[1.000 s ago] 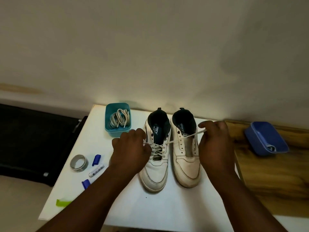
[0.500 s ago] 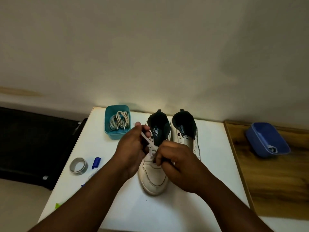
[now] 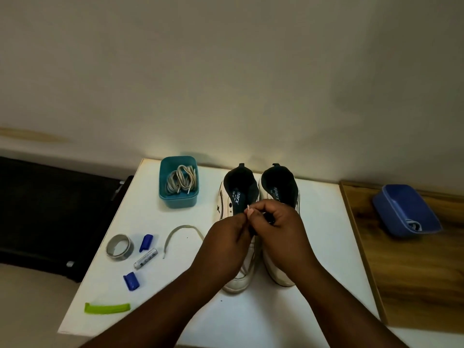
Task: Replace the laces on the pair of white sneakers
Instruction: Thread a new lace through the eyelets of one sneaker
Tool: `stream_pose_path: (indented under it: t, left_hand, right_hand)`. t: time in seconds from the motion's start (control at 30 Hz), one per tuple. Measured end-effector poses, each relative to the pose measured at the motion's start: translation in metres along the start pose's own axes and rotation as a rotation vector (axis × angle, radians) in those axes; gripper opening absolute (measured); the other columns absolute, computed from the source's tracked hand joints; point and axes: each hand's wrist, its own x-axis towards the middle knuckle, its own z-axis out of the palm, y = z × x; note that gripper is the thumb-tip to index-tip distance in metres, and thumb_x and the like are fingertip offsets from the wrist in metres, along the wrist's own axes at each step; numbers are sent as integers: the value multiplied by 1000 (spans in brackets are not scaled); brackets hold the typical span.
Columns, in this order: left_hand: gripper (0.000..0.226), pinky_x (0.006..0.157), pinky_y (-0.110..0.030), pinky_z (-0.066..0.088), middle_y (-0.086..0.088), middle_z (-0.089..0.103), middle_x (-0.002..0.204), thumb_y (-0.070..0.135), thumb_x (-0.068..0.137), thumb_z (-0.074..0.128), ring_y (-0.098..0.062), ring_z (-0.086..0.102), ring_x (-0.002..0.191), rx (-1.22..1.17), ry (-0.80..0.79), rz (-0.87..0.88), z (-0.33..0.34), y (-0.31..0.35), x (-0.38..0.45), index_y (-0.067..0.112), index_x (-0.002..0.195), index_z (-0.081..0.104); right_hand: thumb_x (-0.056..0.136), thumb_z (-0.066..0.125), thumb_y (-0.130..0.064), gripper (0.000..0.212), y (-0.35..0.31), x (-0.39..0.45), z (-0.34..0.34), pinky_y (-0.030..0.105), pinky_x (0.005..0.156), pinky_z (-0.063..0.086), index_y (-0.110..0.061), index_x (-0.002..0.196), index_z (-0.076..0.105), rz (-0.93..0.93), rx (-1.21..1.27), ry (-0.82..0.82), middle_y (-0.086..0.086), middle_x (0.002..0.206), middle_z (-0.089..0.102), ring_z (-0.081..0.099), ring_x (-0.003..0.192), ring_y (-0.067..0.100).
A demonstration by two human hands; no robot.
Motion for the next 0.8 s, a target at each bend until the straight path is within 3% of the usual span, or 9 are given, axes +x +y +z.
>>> stream_pose_path:
  t: [0.07,0.13,0.2,0.33,0.57,0.73,0.8]
  left_hand:
    - [11,65,-13,39,14,61,87,25,97,59,-2,58,80,112,43,23,-1,4,-1,36,94,59]
    - [18,69,-13,39,16,57,98,27,91,62,-2,57,87,154,188,-41,-9,4,2,35,104,53]
    - [20,65,-21,39,13,58,96,33,92,62,-7,59,85,81,307,-200,-19,-1,11,32,106,48]
    - [45,60,-24,37,10,59,88,58,83,73,-8,59,80,184,253,-322,-18,-11,18,26,104,50]
    - [26,63,-17,37,13,63,88,37,84,75,1,58,80,61,300,-345,-11,-16,15,27,101,59]
    - [11,66,-9,39,14,69,86,26,87,72,2,62,81,-24,342,-360,-8,-15,14,27,97,69]
    - [11,73,-15,47,13,72,86,24,89,72,0,65,82,-73,352,-375,-8,-19,15,24,99,75]
  right_hand:
    - [101,59,-13,16,-2,1,1,14,69,52,-15,94,73,112,144,76,-4,85,75,69,79,4]
    - [104,55,-17,17,0,3,0,18,70,53,-17,99,71,187,209,174,-5,87,77,70,78,2]
    - [104,58,-21,16,7,6,-2,20,70,51,-23,98,72,147,69,251,-9,85,75,68,75,1]
    - [98,66,-21,10,16,5,5,19,71,53,-28,99,74,5,-182,266,-15,86,72,67,80,2]
    - [94,67,-21,14,27,9,23,33,76,56,-23,104,76,-178,-411,150,-7,96,68,63,85,6]
    - [94,61,-29,12,28,7,27,38,64,55,-27,96,73,-215,-685,164,-4,90,66,63,77,16]
    - [94,61,-31,12,28,8,28,39,60,54,-27,94,72,-205,-748,169,-5,88,65,62,73,16]
